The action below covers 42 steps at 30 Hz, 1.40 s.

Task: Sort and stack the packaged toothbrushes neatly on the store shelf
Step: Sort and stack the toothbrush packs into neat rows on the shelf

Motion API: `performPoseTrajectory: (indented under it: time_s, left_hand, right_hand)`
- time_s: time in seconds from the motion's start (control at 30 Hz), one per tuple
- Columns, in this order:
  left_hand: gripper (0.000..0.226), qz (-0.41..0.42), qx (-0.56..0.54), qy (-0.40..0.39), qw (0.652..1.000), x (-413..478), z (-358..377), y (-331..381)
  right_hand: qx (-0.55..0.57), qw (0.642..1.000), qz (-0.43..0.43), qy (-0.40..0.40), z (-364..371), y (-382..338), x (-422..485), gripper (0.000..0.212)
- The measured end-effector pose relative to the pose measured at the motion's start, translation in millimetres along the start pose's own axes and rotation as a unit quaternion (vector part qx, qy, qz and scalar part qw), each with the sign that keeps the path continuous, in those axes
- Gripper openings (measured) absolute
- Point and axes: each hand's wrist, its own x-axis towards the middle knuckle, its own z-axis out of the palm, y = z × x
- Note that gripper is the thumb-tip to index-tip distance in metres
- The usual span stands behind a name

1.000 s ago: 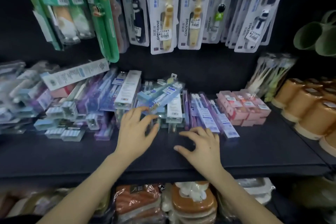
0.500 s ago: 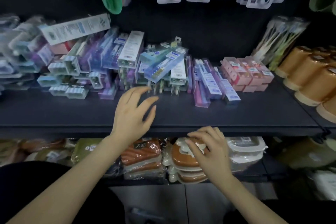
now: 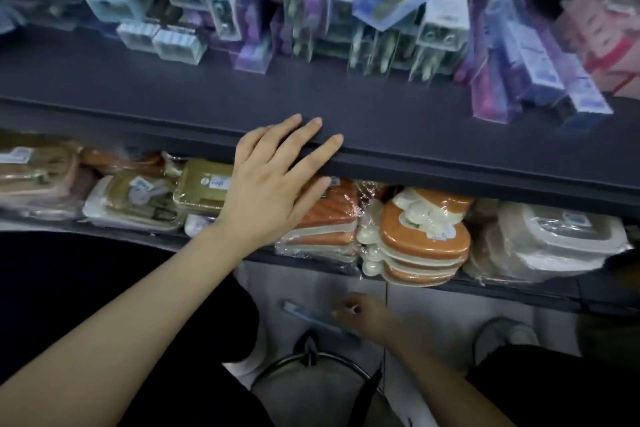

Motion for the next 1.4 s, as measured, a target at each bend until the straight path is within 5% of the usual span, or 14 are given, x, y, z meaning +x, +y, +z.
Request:
performPoseTrajectory:
  time_s: [0.2, 0.47, 0.7, 0.93, 1.17, 1.27, 1.4]
  left_hand:
    - [0.040, 0.003, 0.001, 0.026, 1.000, 0.9, 6.3, -2.1]
    - [0.041, -0.001, 0.011, 0.024, 1.000, -1.7, 9.0, -2.9]
    - [0.043, 0.008, 0.025, 0.019, 0.999, -2.5, 8.1, -3.4]
    - [0.043, -0.004, -0.002, -0.013, 1.000, 1.0, -1.0, 0.7]
    - [0.044, -0.071, -0.080, -0.126, 0.986, 9.9, -31.3, 10.1]
    - [0.033, -0.191, -0.239, -0.159, 0.939, 25.1, -48.7, 13.4]
    - [0.028, -0.312, -0.530, -0.149, 0.774, 49.7, -79.7, 27.0]
  right_hand:
    - [-0.040, 0.999, -0.003, -0.035, 45.1, 4.0, 39.0, 0.042]
    - [-0.069, 0.997, 0.021, 0.030, 79.3, 25.8, 48.0, 0.052]
    - [-0.134, 0.990, 0.030, 0.037, 83.5, 24.6, 49.4, 0.030]
    - [-0.078, 0.994, -0.074, 0.019, 24.4, -10.8, 10.3, 0.023]
    - [0.036, 0.983, -0.178, 0.037, -80.8, -68.0, -86.0, 0.030]
    - [0.081, 0.974, -0.195, 0.075, -123.7, -83.5, -127.3, 0.031]
    - [0.211, 0.936, -0.222, 0.177, -170.0, -105.0, -170.3, 0.035]
